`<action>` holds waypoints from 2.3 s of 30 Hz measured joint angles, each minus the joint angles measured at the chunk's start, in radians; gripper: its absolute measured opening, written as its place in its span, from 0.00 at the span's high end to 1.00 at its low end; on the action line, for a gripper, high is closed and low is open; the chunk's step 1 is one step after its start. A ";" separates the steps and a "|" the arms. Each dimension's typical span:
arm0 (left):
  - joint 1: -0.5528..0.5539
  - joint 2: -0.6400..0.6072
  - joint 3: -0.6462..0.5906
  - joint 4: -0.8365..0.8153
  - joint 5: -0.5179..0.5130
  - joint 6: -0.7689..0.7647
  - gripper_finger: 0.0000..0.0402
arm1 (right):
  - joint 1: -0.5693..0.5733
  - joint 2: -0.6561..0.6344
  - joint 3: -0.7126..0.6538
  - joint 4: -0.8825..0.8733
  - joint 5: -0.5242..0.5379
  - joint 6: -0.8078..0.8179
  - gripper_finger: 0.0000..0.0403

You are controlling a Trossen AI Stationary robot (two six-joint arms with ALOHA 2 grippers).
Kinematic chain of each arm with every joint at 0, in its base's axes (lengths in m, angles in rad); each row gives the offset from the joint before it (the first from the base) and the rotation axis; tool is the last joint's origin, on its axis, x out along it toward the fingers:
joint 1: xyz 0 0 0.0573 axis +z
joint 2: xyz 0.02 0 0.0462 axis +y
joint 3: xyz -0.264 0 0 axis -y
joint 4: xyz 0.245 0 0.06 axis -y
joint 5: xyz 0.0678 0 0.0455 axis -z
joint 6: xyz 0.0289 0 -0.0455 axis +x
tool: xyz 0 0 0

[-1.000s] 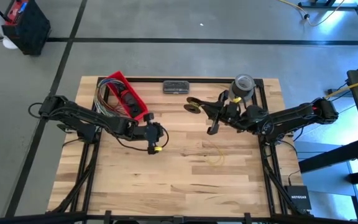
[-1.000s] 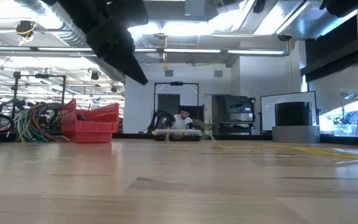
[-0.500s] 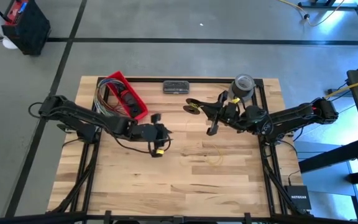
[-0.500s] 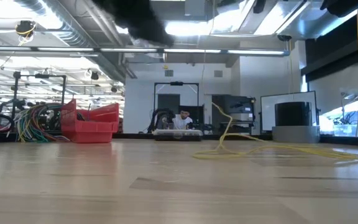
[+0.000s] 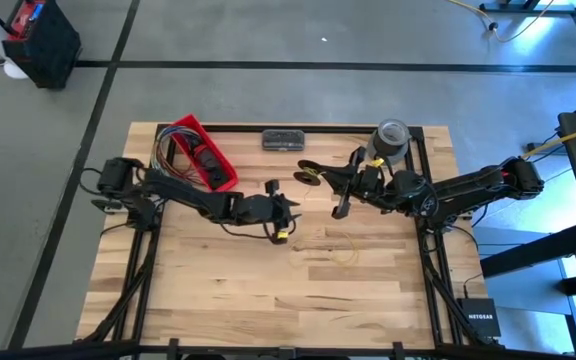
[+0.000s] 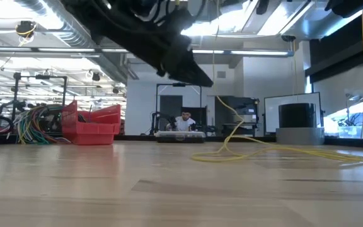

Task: Coil cords
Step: Coil the yellow wire on the spool

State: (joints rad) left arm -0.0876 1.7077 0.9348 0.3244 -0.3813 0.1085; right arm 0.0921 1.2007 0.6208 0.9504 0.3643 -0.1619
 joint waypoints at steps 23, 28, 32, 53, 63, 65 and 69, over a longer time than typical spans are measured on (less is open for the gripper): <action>-0.043 0.006 0.001 0.210 -0.093 0.130 0.68 | 0.052 0.002 -0.001 -0.026 -0.035 -0.007 0.99; -0.018 0.006 0.001 0.201 -0.074 0.083 0.68 | 0.055 0.002 -0.001 -0.027 -0.034 -0.029 0.99; -0.002 0.006 0.001 0.161 -0.075 0.055 0.68 | 0.052 0.002 -0.001 -0.035 -0.034 -0.029 0.99; 0.030 0.006 0.024 0.106 0.020 0.003 0.68 | 0.053 0.002 -0.001 -0.034 -0.044 -0.029 0.99; 0.023 0.006 0.024 0.098 0.024 0.053 0.97 | 0.053 0.002 -0.001 -0.034 -0.044 -0.033 0.99; 0.024 0.004 0.024 0.076 0.021 0.067 0.97 | 0.053 0.002 -0.001 -0.036 -0.044 -0.034 0.99; 0.016 -0.046 0.024 -0.050 -0.074 0.110 0.99 | 0.053 0.003 -0.001 -0.044 -0.043 -0.036 0.99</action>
State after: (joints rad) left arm -0.0720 1.6616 0.9585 0.2743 -0.4553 0.2181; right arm 0.1448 1.2037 0.6201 0.9062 0.3210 -0.1982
